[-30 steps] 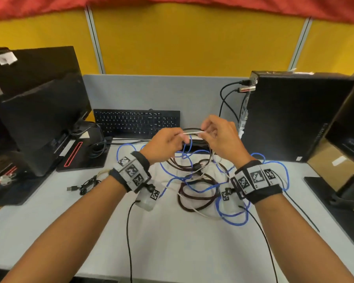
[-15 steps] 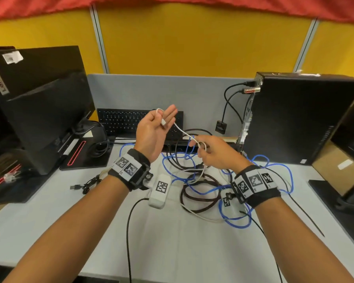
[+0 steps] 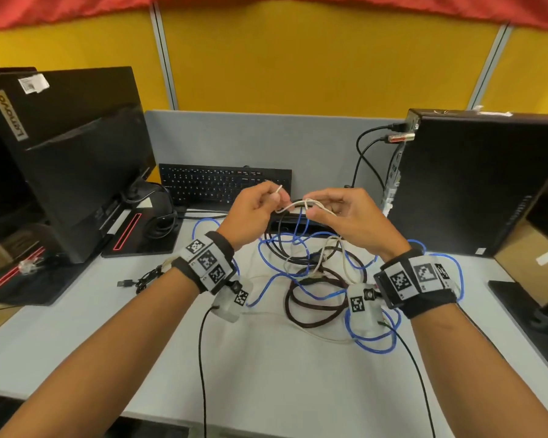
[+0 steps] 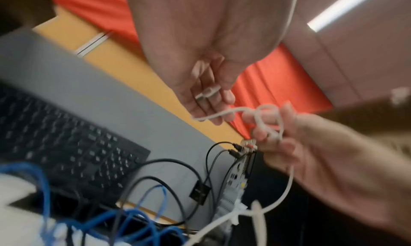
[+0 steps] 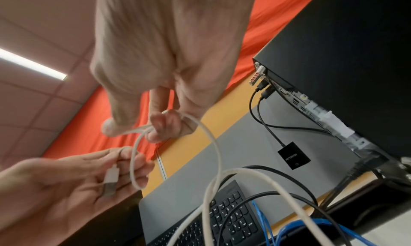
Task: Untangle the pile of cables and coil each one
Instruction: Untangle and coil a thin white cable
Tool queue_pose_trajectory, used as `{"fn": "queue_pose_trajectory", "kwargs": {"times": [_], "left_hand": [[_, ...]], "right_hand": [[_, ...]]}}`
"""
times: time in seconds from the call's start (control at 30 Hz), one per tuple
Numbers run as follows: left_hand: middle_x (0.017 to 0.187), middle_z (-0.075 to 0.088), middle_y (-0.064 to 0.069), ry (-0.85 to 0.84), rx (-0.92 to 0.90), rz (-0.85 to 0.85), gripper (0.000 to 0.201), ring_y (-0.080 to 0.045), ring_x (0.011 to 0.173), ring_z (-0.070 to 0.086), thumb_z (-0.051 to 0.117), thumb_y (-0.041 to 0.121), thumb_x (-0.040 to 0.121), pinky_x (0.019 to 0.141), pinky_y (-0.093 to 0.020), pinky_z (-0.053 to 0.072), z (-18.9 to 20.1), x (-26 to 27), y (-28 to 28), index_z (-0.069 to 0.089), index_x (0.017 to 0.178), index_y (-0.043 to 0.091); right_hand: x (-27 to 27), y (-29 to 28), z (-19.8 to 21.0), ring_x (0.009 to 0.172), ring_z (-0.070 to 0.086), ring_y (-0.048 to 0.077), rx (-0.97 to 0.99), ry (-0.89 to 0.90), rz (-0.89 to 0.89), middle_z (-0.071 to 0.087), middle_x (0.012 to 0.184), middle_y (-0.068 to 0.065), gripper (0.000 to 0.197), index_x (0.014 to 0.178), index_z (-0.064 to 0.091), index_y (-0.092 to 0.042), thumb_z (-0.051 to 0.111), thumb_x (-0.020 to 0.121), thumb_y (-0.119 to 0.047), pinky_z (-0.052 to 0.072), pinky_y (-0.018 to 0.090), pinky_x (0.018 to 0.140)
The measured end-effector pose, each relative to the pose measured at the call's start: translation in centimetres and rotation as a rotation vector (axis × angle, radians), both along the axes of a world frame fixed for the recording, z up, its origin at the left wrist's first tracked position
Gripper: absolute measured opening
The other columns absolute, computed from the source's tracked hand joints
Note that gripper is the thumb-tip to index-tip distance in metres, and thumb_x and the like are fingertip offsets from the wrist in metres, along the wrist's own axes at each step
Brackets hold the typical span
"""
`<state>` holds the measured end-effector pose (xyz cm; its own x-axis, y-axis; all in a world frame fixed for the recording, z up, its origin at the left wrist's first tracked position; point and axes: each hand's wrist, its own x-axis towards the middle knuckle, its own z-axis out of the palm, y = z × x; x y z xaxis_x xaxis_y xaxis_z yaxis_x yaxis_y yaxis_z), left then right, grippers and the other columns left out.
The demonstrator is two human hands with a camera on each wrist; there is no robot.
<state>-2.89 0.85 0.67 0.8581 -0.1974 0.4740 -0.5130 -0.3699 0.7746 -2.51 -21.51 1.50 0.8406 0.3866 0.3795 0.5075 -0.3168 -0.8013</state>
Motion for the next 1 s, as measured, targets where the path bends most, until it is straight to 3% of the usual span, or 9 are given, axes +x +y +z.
{"fn": "queue_pose_trajectory", "kwargs": {"times": [0.13, 0.23, 0.3, 0.33, 0.43, 0.6, 0.77, 0.9, 1.0], "left_hand": [[0.093, 0.074, -0.016, 0.215, -0.294, 0.084, 0.017, -0.024, 0.086, 0.072, 0.053, -0.001, 0.098, 0.079, -0.031, 0.060, -0.2, 0.4, 0.0, 0.070, 0.094, 0.001], [0.077, 0.073, -0.013, 0.271, 0.080, 0.240, 0.019, -0.027, 0.074, 0.068, 0.061, 0.006, 0.093, 0.066, -0.033, 0.058, -0.5, 0.8, 0.6, 0.072, 0.079, 0.003], [0.078, 0.071, -0.010, 0.197, 0.387, 0.354, 0.024, -0.024, 0.075, 0.064, 0.064, 0.019, 0.093, 0.070, -0.035, 0.057, -0.8, 0.7, 0.9, 0.072, 0.079, 0.001], [0.082, 0.068, -0.007, 0.130, 0.418, 0.416, 0.024, -0.021, 0.077, 0.061, 0.066, 0.024, 0.093, 0.075, -0.036, 0.056, -1.0, 0.5, 0.9, 0.071, 0.083, 0.003], [0.101, 0.066, 0.001, -0.141, 0.231, 0.444, 0.022, -0.013, 0.088, 0.060, 0.073, 0.026, 0.089, 0.084, -0.031, 0.052, -0.8, -0.3, 0.4, 0.070, 0.104, 0.010], [0.079, 0.073, 0.007, -0.083, 0.177, 0.216, 0.021, -0.002, 0.070, 0.068, 0.078, 0.034, 0.086, 0.069, -0.013, 0.055, 0.3, -0.8, -1.1, 0.077, 0.095, 0.015], [0.068, 0.071, 0.004, -0.024, 0.205, 0.180, 0.006, 0.001, 0.053, 0.063, 0.076, 0.015, 0.088, 0.061, -0.015, 0.053, -0.1, -0.6, -0.7, 0.078, 0.091, 0.011], [0.069, 0.070, -0.008, 0.111, -0.100, 0.135, 0.005, -0.014, 0.057, 0.067, 0.072, 0.003, 0.089, 0.057, -0.028, 0.059, -0.3, -0.4, 0.2, 0.073, 0.090, 0.009], [0.063, 0.068, -0.004, 0.214, -0.237, 0.130, 0.009, -0.013, 0.056, 0.065, 0.069, 0.001, 0.090, 0.056, -0.028, 0.058, -0.5, 0.1, 1.1, 0.070, 0.085, 0.008]], "right_hand": [[0.1, 0.3, -0.4, 0.081, 0.067, 0.018, -0.049, -0.099, -0.121, 0.073, 0.093, 0.006, 0.028, 0.118, 0.076, -0.016, 0.076, 0.091, -0.021, 0.057, 0.029, 0.083], [0.4, 0.4, -0.7, 0.071, 0.062, 0.016, -0.040, -0.187, -0.245, 0.072, 0.082, 0.004, 0.017, 0.105, 0.080, -0.014, 0.077, 0.089, -0.018, 0.057, 0.032, 0.074], [0.6, 0.3, -0.9, 0.072, 0.069, 0.019, -0.010, -0.220, -0.330, 0.075, 0.079, -0.001, 0.011, 0.097, 0.082, -0.013, 0.080, 0.087, -0.018, 0.060, 0.035, 0.075], [0.7, 0.4, -0.9, 0.072, 0.071, 0.018, -0.003, -0.230, -0.363, 0.075, 0.078, -0.002, 0.009, 0.093, 0.082, -0.013, 0.081, 0.086, -0.019, 0.061, 0.035, 0.074], [0.7, 1.1, -0.9, 0.066, 0.071, 0.012, 0.005, -0.245, -0.391, 0.075, 0.074, -0.003, 0.009, 0.088, 0.081, -0.011, 0.084, 0.084, -0.020, 0.062, 0.029, 0.066], [0.3, 2.5, -1.0, 0.066, 0.075, 0.016, 0.056, -0.071, -0.207, 0.077, 0.079, 0.005, 0.016, 0.098, 0.078, -0.007, 0.083, 0.084, -0.014, 0.063, 0.027, 0.066], [-0.1, 2.5, -1.2, 0.069, 0.074, 0.023, 0.154, 0.121, -0.090, 0.075, 0.083, 0.019, 0.008, 0.096, 0.074, 0.000, 0.075, 0.089, -0.004, 0.063, 0.031, 0.069], [0.1, 2.4, -1.2, 0.084, 0.069, 0.022, 0.239, 0.237, 0.028, 0.066, 0.090, 0.018, 0.013, 0.095, 0.068, -0.005, 0.058, 0.102, -0.011, 0.063, 0.035, 0.072], [0.0, 2.2, -1.0, 0.092, 0.067, 0.020, 0.279, 0.336, 0.219, 0.057, 0.095, 0.019, 0.031, 0.082, 0.062, -0.011, 0.044, 0.108, -0.016, 0.060, 0.037, 0.078]]}}
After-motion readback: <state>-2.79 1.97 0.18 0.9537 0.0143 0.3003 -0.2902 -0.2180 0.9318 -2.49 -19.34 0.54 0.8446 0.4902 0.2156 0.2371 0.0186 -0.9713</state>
